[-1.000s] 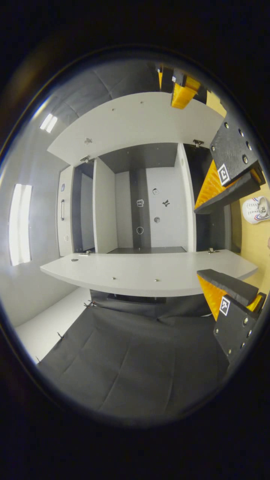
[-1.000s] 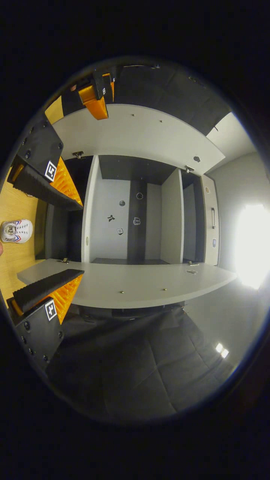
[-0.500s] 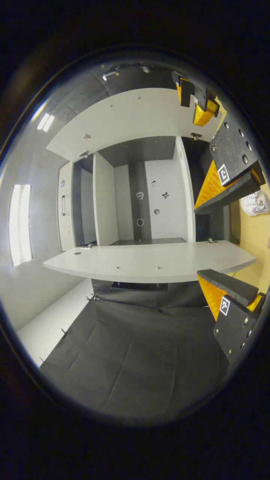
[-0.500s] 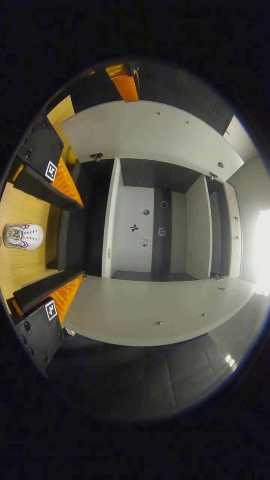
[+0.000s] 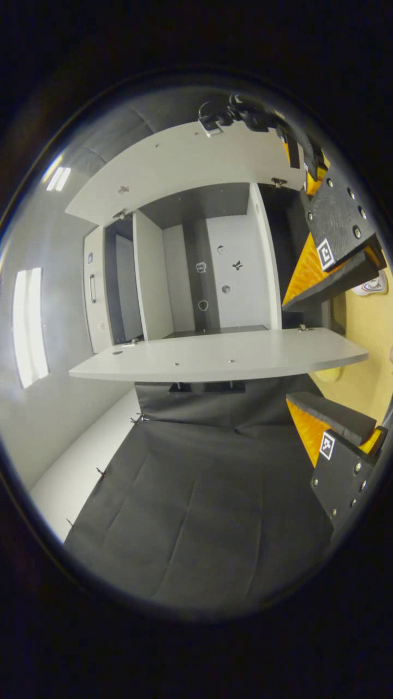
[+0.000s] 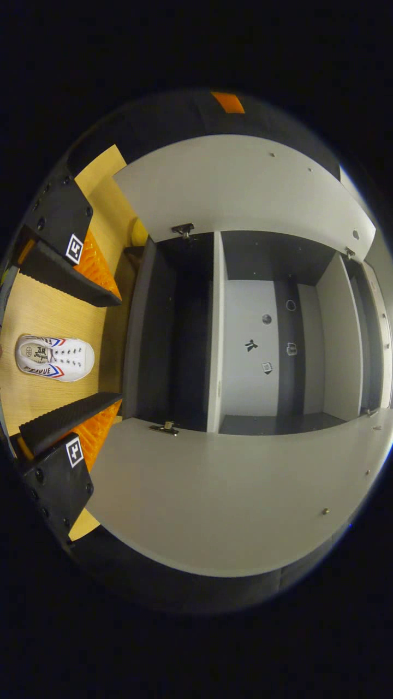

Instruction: Grab one shoe with the right hand and put it into the shoe cabinet, grab the other shoe with the left hand and put it into the shoe cabinet; then close the right door with the right hand and the left door with the left hand.

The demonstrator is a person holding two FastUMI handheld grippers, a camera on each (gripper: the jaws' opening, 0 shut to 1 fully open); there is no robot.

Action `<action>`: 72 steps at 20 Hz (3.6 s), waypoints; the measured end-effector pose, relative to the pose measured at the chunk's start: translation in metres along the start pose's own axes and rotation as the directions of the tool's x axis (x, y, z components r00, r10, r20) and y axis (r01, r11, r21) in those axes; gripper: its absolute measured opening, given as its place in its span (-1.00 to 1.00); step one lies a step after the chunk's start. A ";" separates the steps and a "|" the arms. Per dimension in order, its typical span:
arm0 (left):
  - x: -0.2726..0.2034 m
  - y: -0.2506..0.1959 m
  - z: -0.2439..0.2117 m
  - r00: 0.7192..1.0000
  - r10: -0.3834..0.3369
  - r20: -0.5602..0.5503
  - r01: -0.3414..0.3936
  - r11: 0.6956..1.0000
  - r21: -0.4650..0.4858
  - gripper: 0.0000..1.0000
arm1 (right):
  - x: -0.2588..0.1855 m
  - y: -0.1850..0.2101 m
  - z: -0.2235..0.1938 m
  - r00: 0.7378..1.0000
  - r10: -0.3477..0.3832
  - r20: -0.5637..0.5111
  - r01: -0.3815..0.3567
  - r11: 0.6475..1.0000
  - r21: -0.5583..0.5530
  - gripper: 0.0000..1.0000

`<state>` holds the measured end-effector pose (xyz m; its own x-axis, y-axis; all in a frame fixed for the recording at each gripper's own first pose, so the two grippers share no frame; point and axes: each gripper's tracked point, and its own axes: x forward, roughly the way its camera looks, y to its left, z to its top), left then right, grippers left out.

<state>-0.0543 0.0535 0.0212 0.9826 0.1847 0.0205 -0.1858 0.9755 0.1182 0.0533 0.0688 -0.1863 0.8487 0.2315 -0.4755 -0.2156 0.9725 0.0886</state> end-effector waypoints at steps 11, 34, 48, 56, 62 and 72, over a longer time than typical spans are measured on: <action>-0.014 0.024 -0.009 0.995 0.083 -0.046 -0.081 0.996 0.043 0.77 | 0.043 0.019 -0.099 0.952 0.100 -0.290 -0.104 0.995 0.001 0.96; -0.027 0.034 -0.017 0.988 0.134 -0.070 -0.129 0.989 0.074 0.79 | 0.088 0.009 -0.183 0.831 -0.018 -0.556 -0.002 0.999 -0.035 -0.09; -0.024 0.015 -0.015 0.995 0.077 -0.056 -0.074 0.996 0.057 0.82 | 0.067 0.007 -0.135 0.885 -0.007 -0.466 0.045 0.997 0.069 -0.96; -0.020 -0.007 -0.017 0.999 0.021 -0.049 -0.020 0.999 0.028 0.79 | 0.039 0.011 -0.055 0.940 0.028 -0.341 0.008 0.994 0.105 -0.96; -0.015 -0.020 -0.023 0.999 -0.015 -0.049 0.015 1.000 -0.011 0.82 | 0.030 0.006 0.022 0.972 0.046 -0.232 -0.020 0.994 0.112 -1.00; -0.013 -0.023 -0.024 0.998 -0.029 -0.051 0.027 0.999 -0.026 0.77 | 0.043 0.004 0.136 0.996 0.060 -0.062 -0.050 0.988 0.143 -0.97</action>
<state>-0.0632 0.0314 -0.0060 0.9862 0.1624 -0.0333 -0.1587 0.9830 0.0923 0.1546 0.0860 -0.0874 0.8025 0.2870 -0.5231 -0.1869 0.9535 0.2364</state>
